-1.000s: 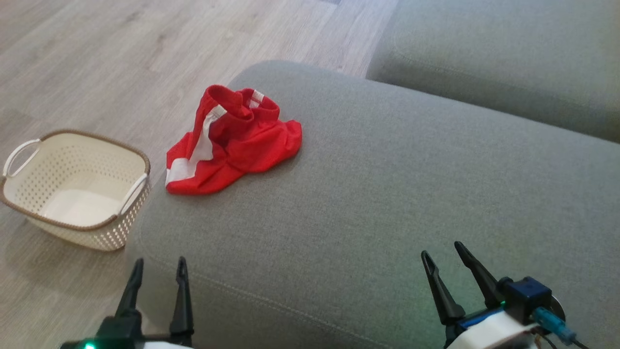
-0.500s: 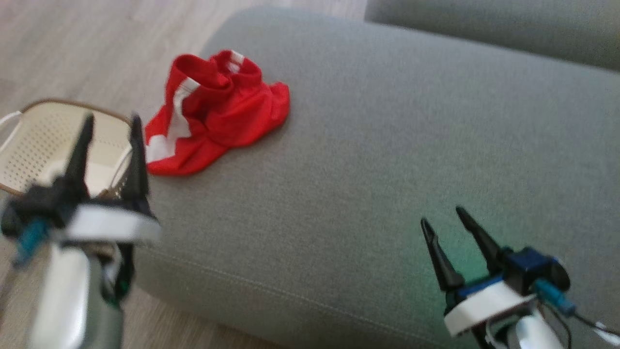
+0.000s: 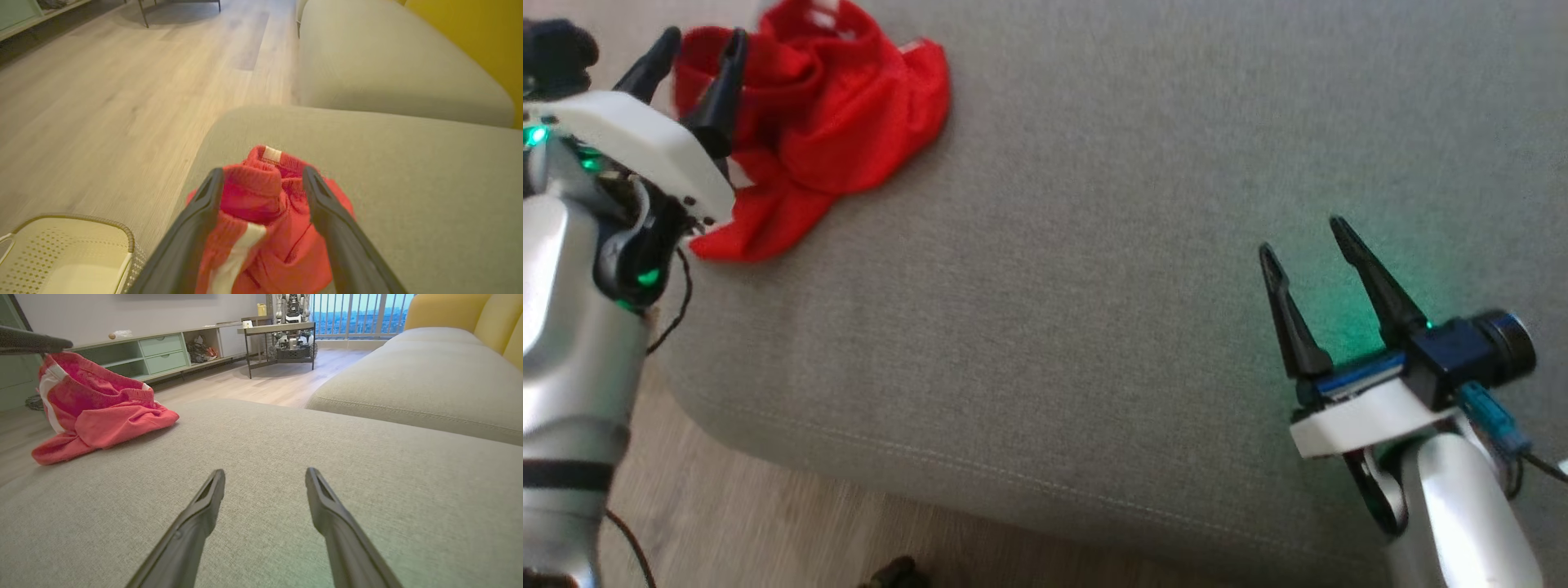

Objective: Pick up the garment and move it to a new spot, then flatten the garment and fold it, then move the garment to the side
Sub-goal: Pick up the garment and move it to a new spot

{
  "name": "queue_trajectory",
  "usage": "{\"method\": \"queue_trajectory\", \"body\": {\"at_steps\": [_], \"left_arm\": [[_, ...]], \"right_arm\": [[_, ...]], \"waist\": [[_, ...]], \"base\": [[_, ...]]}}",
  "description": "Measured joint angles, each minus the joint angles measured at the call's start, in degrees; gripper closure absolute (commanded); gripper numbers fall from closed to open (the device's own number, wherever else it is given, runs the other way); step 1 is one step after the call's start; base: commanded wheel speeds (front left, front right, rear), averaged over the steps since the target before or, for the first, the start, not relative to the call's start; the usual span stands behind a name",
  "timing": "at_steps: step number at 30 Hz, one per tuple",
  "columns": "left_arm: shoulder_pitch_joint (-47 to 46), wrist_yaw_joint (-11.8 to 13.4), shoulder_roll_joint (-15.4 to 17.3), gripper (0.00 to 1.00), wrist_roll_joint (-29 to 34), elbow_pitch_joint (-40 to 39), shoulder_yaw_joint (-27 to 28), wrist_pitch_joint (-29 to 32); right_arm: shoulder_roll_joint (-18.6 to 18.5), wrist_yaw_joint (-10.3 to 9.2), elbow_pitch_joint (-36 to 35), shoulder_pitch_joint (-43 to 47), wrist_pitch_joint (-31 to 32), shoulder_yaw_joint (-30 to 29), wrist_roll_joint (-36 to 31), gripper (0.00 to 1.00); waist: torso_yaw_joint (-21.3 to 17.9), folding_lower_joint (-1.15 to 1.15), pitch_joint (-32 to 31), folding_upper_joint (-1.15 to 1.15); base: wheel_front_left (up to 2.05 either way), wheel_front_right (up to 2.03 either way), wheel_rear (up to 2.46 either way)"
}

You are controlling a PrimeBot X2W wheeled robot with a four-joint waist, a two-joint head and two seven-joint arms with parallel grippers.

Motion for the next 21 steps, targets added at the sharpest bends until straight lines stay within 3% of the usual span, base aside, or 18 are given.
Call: {"method": "queue_trajectory", "body": {"at_steps": [7, 11, 17, 18, 19, 21], "left_arm": [[-5.10, -0.05, 3.65, 0.00, -2.58, 10.21, -7.02, 2.67], [-6.58, -0.07, 4.60, 0.00, -2.45, 12.28, -14.77, 3.66], [-6.69, -0.07, 6.15, 0.00, -5.44, 14.44, -22.18, 4.93], [-6.76, -0.07, 6.69, 0.74, -6.42, 14.30, -23.58, 5.61], [-6.84, -0.07, 7.22, 1.00, -7.43, 13.90, -24.93, 5.73], [-6.91, -0.08, 8.11, 1.00, -8.47, 13.22, -26.60, 3.57]], "right_arm": [[-0.14, 0.00, -0.55, -3.38, 0.00, 1.29, -0.27, 0.00], [-0.18, 0.00, -0.58, -4.78, 0.00, 2.05, -0.27, 0.00], [-0.24, 0.00, -0.58, -5.51, 0.00, 1.77, -0.25, 0.00], [-0.24, 0.00, -0.57, -5.51, 0.00, 1.76, -0.20, 0.00], [-0.24, 0.00, -0.57, -5.51, 0.00, 1.76, -0.19, 0.00], [-0.24, 0.00, -0.57, -5.51, 0.00, 1.81, 0.31, 0.00]], "waist": [[-1.23, -0.01, 5.77, 0.00], [-2.33, 0.00, 7.79, 0.00], [-3.92, -0.02, 8.73, 0.00], [-4.11, -0.02, 8.62, 0.00], [-4.27, -0.02, 8.42, 0.00], [-4.58, -0.02, 7.92, 0.00]], "base": [[0.00, 0.00, 0.00], [0.00, 0.00, 0.00], [0.00, 0.00, 0.00], [0.00, 0.00, 0.00], [0.00, 0.00, 0.00], [0.00, 0.00, 0.00]]}}
